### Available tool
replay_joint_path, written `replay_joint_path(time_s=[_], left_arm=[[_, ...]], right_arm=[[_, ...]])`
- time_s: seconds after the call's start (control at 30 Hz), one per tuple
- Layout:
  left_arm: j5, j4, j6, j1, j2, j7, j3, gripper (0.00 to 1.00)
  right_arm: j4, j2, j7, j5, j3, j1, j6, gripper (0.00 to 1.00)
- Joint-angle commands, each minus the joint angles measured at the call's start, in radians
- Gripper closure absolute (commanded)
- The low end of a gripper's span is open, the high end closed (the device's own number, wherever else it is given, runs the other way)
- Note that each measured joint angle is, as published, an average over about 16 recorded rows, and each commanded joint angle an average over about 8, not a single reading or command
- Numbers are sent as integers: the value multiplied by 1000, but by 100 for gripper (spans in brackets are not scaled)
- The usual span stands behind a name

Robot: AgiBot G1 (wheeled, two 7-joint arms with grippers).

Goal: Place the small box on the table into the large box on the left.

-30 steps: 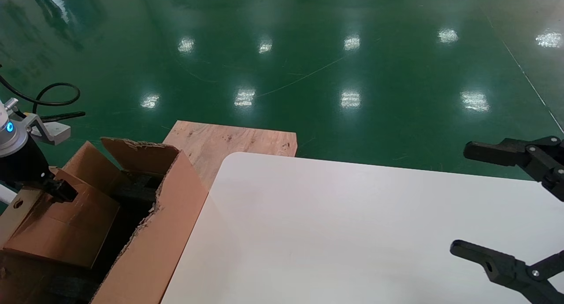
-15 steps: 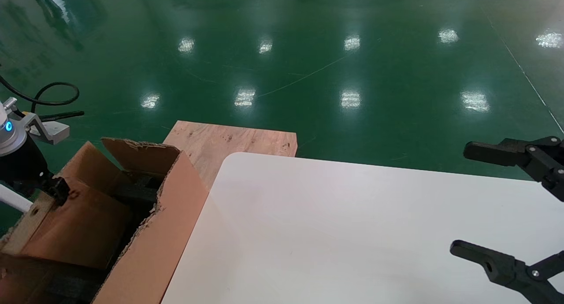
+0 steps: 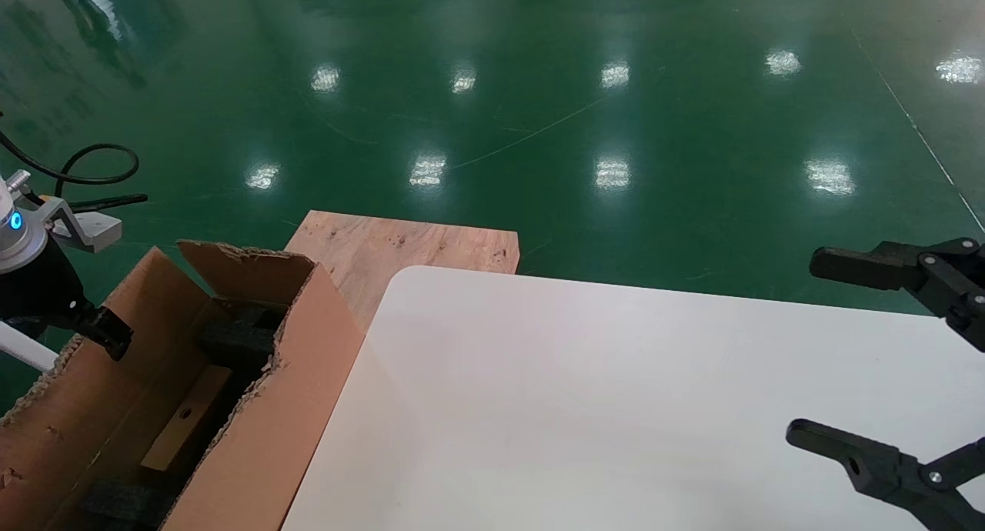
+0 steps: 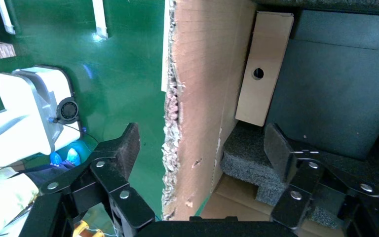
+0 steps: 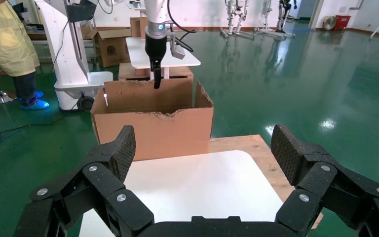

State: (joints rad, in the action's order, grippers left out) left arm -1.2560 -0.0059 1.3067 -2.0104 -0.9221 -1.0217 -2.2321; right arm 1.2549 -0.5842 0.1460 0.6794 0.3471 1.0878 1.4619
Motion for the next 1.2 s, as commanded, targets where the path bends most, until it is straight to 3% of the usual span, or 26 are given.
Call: replay_joint_path(time_s=[0.03, 0.33, 0.6, 0.83, 1.2], left_arm=[[0, 0, 0, 0, 0, 1, 0, 0], [100, -110, 13, -80, -68, 60, 71, 0], [203, -363, 162, -165, -103, 52, 135, 0], [265, -559, 176, -217, -100, 4, 177, 0], [269, -570, 172, -204, -90, 14, 199, 0]], right_arm=[[0, 0, 0, 0, 0, 0, 0, 0], [0, 0, 0, 0, 0, 0, 0, 0], [0, 0, 0, 0, 0, 0, 0, 0], [0, 0, 0, 0, 0, 0, 0, 0], [0, 0, 0, 0, 0, 0, 0, 0]])
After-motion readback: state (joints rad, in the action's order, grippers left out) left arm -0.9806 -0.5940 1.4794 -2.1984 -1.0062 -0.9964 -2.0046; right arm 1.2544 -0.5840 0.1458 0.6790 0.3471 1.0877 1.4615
